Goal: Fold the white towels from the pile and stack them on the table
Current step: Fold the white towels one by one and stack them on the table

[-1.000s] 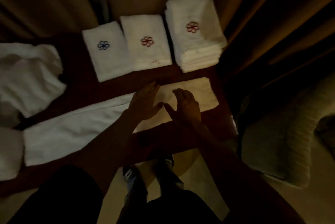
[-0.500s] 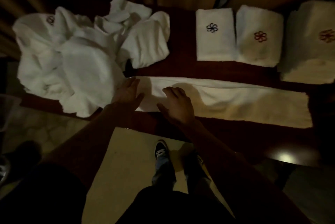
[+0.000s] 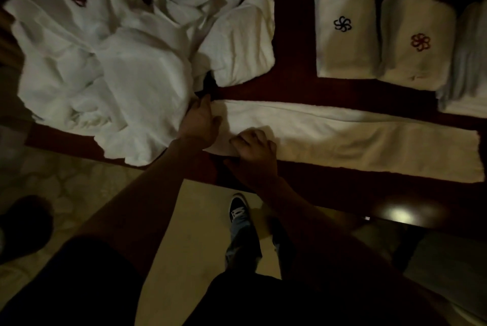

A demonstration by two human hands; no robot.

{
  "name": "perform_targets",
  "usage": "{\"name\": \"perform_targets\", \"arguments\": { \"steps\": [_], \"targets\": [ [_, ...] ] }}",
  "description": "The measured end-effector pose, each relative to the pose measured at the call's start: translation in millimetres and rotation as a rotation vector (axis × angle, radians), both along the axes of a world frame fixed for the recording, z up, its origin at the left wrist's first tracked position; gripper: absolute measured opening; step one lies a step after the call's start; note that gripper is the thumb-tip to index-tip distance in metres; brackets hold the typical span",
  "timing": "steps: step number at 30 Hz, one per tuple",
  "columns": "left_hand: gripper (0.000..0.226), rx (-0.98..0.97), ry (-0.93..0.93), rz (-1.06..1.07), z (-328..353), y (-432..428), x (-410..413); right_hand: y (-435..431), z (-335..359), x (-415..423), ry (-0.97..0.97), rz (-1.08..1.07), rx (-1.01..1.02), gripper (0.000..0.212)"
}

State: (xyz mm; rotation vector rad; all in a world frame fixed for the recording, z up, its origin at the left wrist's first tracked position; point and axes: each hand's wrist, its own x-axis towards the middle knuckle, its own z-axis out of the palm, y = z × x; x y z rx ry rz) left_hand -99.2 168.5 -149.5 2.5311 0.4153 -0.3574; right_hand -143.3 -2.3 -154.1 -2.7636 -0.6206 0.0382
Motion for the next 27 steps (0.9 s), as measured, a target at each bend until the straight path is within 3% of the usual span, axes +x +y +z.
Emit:
{"name": "perform_targets", "arguments": {
  "steps": [8,16,21,27],
  "targets": [
    [0.039,-0.092,-0.002,0.062,5,-4,4,14,-6,-2,-0.098,-0.028,-0.167,0.023],
    [0.040,-0.236,0.063,0.205,27,-9,21,-5,3,1,0.003,-0.007,0.121,0.017],
    [0.045,-0.421,0.019,0.277,59,-43,40,-23,42,14,0.013,-0.096,0.272,0.048],
    [0.029,-0.612,-0.027,0.303,95,-106,60,-61,87,30,-0.020,-0.250,0.374,0.038]
  ]
}}
